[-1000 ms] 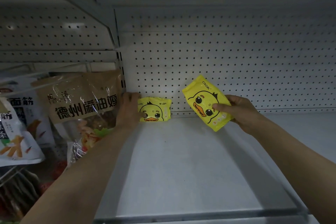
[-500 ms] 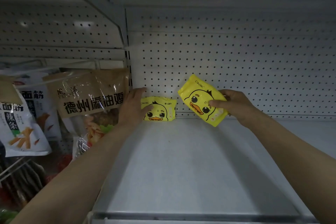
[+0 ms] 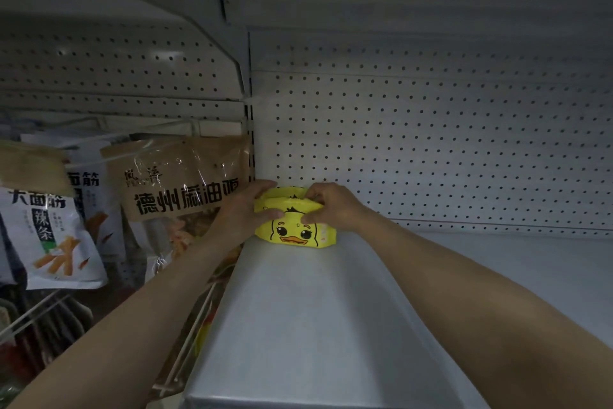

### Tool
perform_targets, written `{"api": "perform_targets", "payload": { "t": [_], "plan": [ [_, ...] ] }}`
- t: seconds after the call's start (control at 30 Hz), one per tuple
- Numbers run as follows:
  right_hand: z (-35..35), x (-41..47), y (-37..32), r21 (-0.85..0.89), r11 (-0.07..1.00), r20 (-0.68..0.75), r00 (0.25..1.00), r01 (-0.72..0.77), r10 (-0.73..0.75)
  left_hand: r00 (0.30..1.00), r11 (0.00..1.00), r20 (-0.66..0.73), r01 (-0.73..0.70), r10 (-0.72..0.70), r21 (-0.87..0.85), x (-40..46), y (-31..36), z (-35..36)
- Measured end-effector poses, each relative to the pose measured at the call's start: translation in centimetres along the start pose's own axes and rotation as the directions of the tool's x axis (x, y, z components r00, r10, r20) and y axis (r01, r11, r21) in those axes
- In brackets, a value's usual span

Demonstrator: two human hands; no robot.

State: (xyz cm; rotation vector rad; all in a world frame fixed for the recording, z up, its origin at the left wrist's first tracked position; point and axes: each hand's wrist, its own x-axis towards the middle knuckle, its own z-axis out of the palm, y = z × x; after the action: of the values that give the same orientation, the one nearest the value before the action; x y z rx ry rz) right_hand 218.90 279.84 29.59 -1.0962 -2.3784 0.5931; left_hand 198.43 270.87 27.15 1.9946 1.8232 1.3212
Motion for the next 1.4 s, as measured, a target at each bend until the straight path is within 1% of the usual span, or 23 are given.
{"api": "perform_targets", "payload": {
  "t": [0.17, 0.23, 0.37, 0.43, 0.6, 0.73, 0.8, 0.9, 1.0, 1.1, 1.17, 1.27, 1.4],
  "plan": [
    [1.2, 0.1, 0.4, -0.088, 0.996, -0.121, 0.992, 0.031, -0.041, 0.999, 0.998, 0.044, 0.029, -0.031, 0.050, 0.2, -0.6, 0.8],
    [1.3, 0.0, 0.6, -0.178, 0.983, -0.147, 0.986, 0.052, -0.078, 0.998, 0.994, 0.040, 0.041, -0.046, 0.102, 0.5, -0.8, 1.2],
    [1.6, -0.5, 0.5, -0.351, 0.934, -0.151, 0.981, 0.065, -0.125, 1.000, 0.966, 0.012, -0.015, 0.012, 0.258, 0.9, -0.9, 2.1],
    [1.8, -0.6, 0.5, -0.441, 0.894, -0.154, 0.975, 0.078, -0.161, 0.999, 0.952, -0.016, -0.032, 0.039, 0.304, 0.9, -1.0, 2.4],
    [2.4, -0.5, 0.3, -0.544, 0.838, -0.181, 0.971, 0.031, -0.154, 0.997, 0.918, -0.059, -0.025, 0.053, 0.395, 1.1, -0.9, 2.8],
    [2.7, -1.0, -0.7, -0.636, 0.772, -0.203, 0.968, -0.015, -0.149, 0.997, 0.847, -0.069, 0.018, 0.022, 0.532, 1.1, 0.1, 3.3],
    [2.7, -1.6, -1.1, -0.639, 0.768, -0.216, 0.967, -0.039, -0.131, 0.996, 0.826, -0.085, 0.053, -0.006, 0.561, 0.8, 0.9, 3.3],
    [1.5, -2.8, -1.9, -0.607, 0.793, -0.233, 0.966, -0.052, -0.114, 0.993, 0.825, -0.101, 0.102, -0.055, 0.555, 0.0, 2.6, 2.9],
    [-0.3, -4.5, -3.0, -0.574, 0.819, -0.191, 0.975, -0.021, -0.109, 0.988, 0.829, -0.096, 0.153, -0.120, 0.537, -1.5, 5.1, 2.0],
    [-2.0, -6.5, -4.3, -0.506, 0.862, -0.128, 0.985, 0.033, -0.113, 0.987, 0.840, -0.103, 0.157, -0.121, 0.519, -3.3, 7.8, 0.8],
    [-3.2, -8.6, -5.3, -0.474, 0.876, -0.091, 0.985, 0.086, -0.146, 0.986, 0.852, -0.111, 0.163, -0.124, 0.498, -5.2, 10.1, -0.2],
    [-5.1, -12.6, -7.3, -0.439, 0.881, -0.051, 0.974, 0.178, -0.222, 0.981, 0.836, -0.120, 0.194, -0.154, 0.514, -9.2, 13.8, -1.9],
    [-7.4, -19.4, -9.8, -0.435, 0.849, -0.001, 0.943, 0.300, -0.334, 0.957, 0.809, -0.244, 0.269, -0.160, 0.523, -16.5, 19.4, -3.8]
  ]
}}
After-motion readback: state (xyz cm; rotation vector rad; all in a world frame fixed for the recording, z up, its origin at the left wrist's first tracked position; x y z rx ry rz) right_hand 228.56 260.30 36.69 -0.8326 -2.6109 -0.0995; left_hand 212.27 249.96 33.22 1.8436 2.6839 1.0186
